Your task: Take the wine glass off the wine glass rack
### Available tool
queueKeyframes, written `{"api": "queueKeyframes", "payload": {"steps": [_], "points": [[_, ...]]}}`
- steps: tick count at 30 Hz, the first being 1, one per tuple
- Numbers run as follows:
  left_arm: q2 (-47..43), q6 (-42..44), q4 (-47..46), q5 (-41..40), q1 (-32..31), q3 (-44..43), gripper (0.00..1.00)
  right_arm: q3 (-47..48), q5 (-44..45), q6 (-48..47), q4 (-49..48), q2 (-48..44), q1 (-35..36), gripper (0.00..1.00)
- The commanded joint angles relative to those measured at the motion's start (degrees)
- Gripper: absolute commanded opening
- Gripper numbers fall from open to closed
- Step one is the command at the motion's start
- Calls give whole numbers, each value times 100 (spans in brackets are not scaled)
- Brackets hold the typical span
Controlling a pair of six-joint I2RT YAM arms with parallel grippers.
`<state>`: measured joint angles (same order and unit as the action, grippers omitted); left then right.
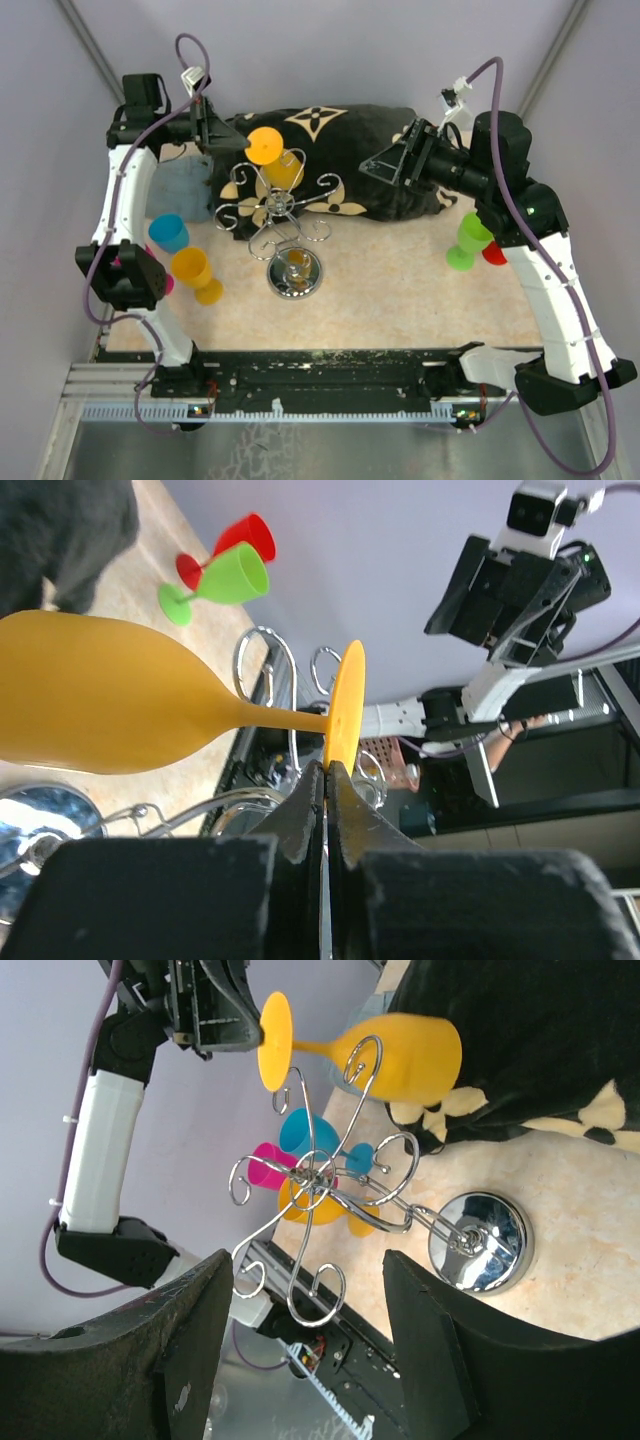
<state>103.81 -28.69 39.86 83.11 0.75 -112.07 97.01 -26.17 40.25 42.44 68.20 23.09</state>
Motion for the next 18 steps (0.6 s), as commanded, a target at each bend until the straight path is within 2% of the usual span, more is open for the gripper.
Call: {"api": "queueKeyframes", "payload": {"steps": [1,6,10,14,18], "points": [[368,-13,-220,73,335,-564,0,112,-55,-20,-266,-101,6,62],[872,189,-513,-236,654,-1509,0,98,-109,-25,-288,-50,11,62],[905,771,-672,-762,690,-2035,0,163,-126,-67,-246,22,13,62],[401,1650,-828,-1282,659,-1783,0,315,-152,-119,-162,147,11,62],[-516,3028,-870,-1881,579,-1085,0,515,-199,-176,-94,358,11,62]]}}
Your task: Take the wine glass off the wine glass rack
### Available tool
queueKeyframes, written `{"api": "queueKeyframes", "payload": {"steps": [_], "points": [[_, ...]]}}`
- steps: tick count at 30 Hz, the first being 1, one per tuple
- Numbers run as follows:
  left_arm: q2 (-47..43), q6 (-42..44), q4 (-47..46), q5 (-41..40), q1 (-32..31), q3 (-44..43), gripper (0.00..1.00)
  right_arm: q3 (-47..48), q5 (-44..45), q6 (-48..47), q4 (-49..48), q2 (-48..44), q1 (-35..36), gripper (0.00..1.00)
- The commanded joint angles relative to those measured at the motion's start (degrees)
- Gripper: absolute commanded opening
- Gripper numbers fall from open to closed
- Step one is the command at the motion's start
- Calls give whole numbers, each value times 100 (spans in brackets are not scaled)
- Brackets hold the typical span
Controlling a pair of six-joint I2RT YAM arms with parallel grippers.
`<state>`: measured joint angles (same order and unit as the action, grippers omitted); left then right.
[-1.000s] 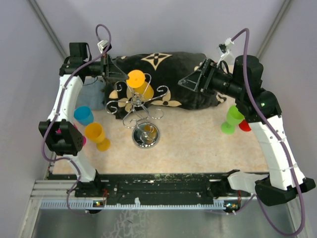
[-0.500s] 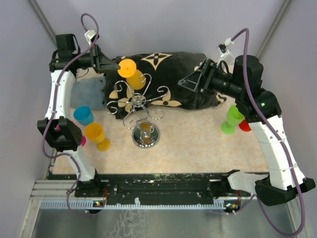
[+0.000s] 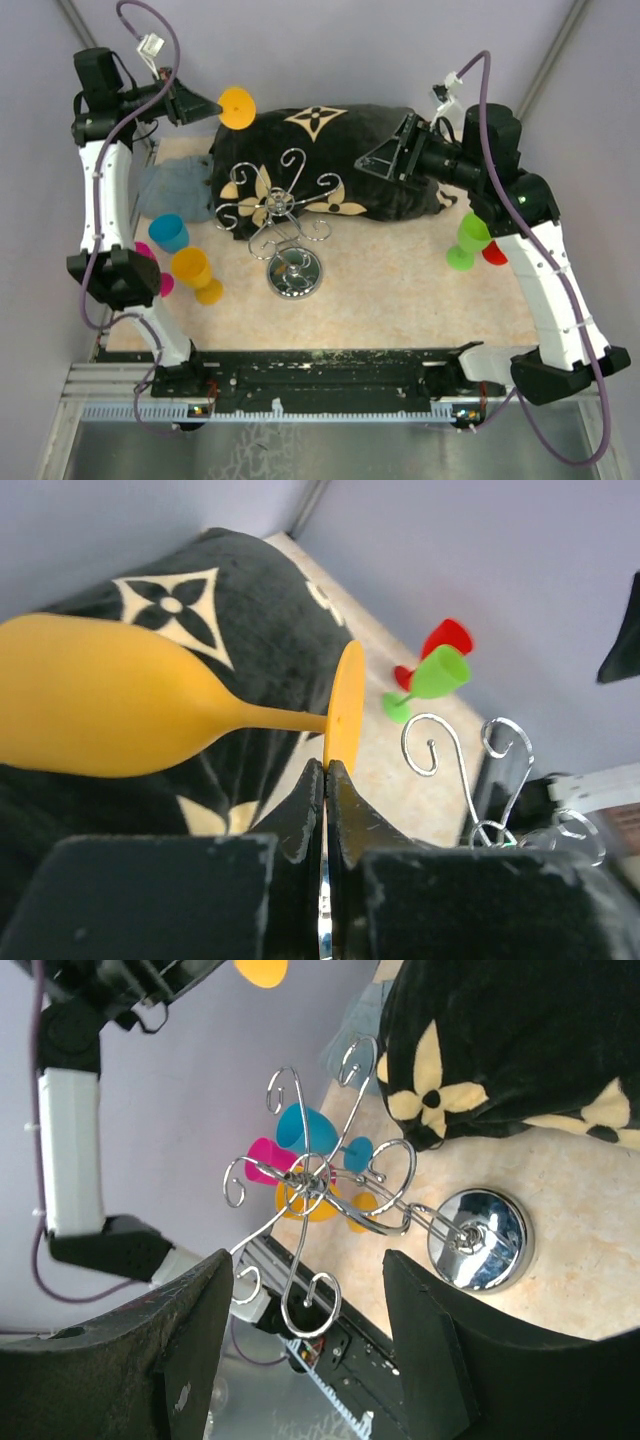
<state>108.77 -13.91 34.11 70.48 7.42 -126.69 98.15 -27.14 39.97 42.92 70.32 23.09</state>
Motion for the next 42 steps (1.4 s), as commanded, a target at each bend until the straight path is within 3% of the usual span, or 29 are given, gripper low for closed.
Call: {"api": "queueKeyframes", "payload": {"steps": [1,8,15,18,23,26,31,38,40,42], "points": [[-1361,1920,-415,-709,-100,727,0,453,-129,-161,-123,216,11,62],[-3165,3612,-1097,-1113,-101,2335,0,1513,-458,-464,339,1104,11,62],[-4817,5798,-677,-277,-103,3758,0,4123,-1200,-987,1646,2919,11,62],[-5326,7408,384,13,-103,4032,0,4818,-1717,-949,1815,3412,9,61],[-5556,9799,2889,510,-101,3595,0,4421,-2299,-880,1378,3311,11,61],[-5644,10545,3919,800,-113,3438,0,4296,-2464,-958,1328,3156,7,60],[-5846,10970,4647,1034,-122,3496,0,3917,-2718,-1014,1212,2724,7,60],[-6082,11065,4660,1291,-293,3997,0,3259,-2987,-1115,1038,2032,20,60],[-5913,10499,4339,1276,-294,3981,0,3114,-2925,-1023,907,1922,20,60],[-5770,9080,3512,1232,-288,3945,0,2904,-2883,-910,741,1818,20,59]]}}
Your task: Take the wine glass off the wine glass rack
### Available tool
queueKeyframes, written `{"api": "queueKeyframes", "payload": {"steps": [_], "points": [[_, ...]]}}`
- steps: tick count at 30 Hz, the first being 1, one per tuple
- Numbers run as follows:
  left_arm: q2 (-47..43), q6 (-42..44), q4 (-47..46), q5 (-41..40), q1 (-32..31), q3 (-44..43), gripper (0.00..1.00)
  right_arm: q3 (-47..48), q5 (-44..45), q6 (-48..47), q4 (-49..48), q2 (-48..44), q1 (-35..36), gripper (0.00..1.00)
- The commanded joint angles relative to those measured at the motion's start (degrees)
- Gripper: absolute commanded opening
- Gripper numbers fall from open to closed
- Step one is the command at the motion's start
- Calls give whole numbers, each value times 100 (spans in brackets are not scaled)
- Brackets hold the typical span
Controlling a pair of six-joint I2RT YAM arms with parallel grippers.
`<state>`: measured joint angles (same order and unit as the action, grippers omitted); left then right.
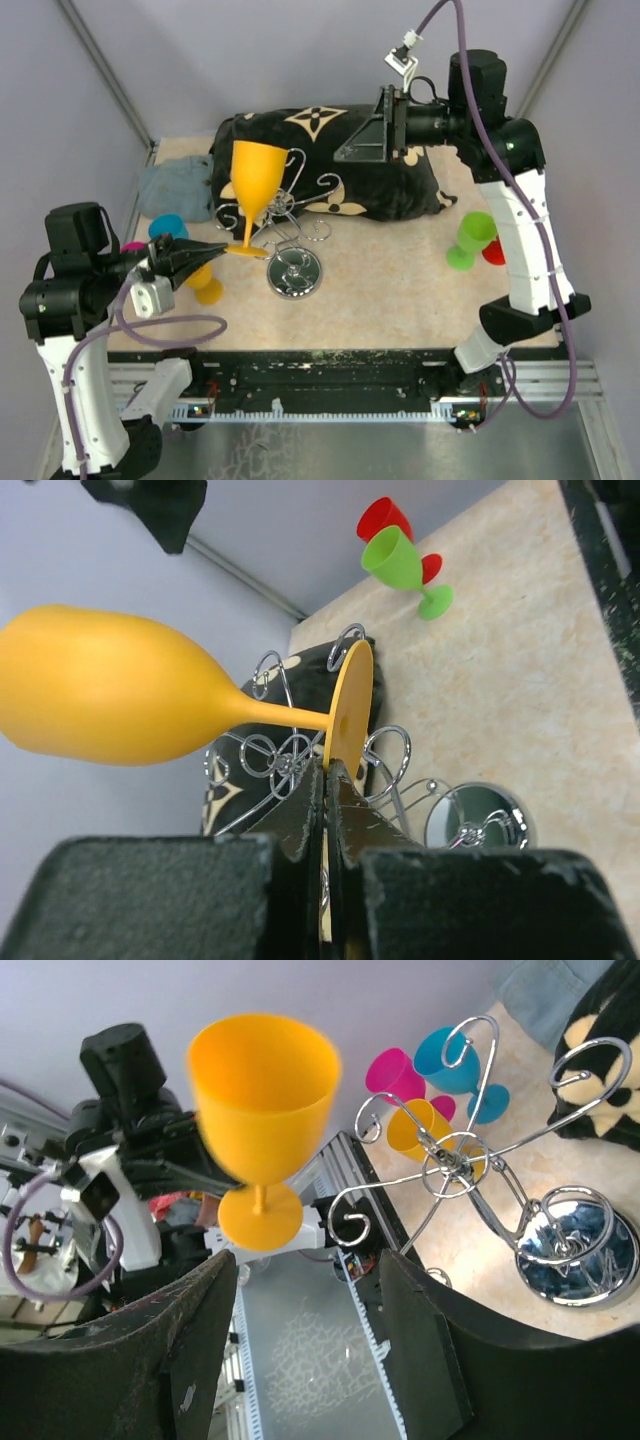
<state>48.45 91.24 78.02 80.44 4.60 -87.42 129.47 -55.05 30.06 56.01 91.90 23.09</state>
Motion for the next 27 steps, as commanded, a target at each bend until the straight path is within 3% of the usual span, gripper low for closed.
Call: {"api": "queueKeyframes", "payload": {"steps": [1,3,4,10,14,18,24,27], "points": [[303,-2267,-1505,190,-5,45,0,-354,-74,144,-677,-395,20,59],[331,-3987,-2960,50,-7,206,0,-551,-59,271,-887,-492,20,59],[376,-4449,-3416,6,-8,233,0,-596,-32,307,-929,-519,20,59],[956,-5023,-3116,666,-41,-365,0,-487,-145,520,-1177,-422,15,59],[971,-5432,-3266,939,-261,-251,0,-481,-399,668,-1463,-304,24,59],[878,-6825,-4735,895,-524,177,0,-514,-455,697,-1587,-199,29,59],[1224,-10361,-7950,1184,-713,617,0,-395,-281,703,-1675,-70,21,59],[1268,-12348,-10177,1392,-898,1054,0,-373,-212,704,-1728,-66,-8,59]]}}
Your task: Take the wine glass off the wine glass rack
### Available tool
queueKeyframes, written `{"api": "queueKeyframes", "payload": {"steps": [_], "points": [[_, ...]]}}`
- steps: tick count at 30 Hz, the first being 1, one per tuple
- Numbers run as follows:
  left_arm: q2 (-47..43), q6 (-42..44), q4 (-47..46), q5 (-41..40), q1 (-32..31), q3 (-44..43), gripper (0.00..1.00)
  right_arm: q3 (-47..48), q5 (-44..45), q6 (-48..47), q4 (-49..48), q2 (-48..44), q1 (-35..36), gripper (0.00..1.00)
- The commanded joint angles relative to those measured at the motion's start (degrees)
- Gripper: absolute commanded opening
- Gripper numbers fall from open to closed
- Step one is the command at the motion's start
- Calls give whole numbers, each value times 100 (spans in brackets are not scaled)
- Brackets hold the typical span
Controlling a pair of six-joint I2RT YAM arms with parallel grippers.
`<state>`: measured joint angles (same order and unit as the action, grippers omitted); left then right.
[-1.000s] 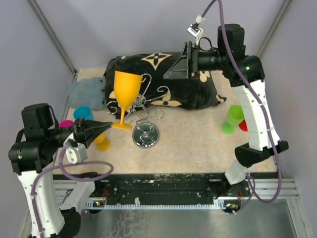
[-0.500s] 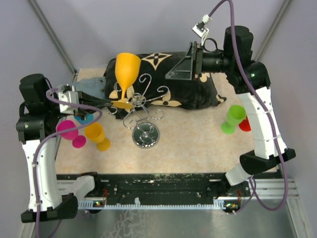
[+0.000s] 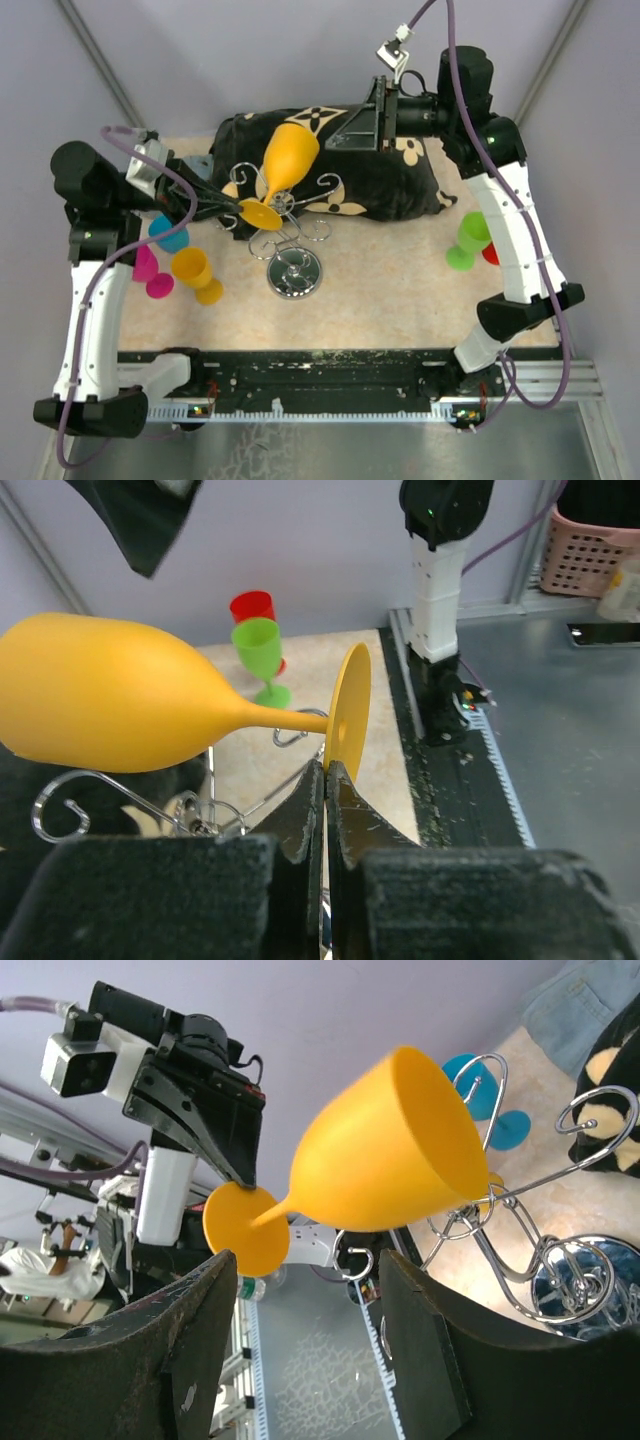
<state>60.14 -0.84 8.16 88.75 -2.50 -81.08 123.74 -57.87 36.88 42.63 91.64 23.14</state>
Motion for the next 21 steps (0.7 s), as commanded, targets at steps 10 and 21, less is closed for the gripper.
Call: {"api": "queueKeyframes", "payload": {"steps": [10,21], "points": [[94,-2955,-3326,956,-615,577,0,-71,-224,149,-494,-76,-381,59],[240,-2606,-3279,966,-1026,517,0,-843,-1056,586,-1316,-209,-383,59]]}}
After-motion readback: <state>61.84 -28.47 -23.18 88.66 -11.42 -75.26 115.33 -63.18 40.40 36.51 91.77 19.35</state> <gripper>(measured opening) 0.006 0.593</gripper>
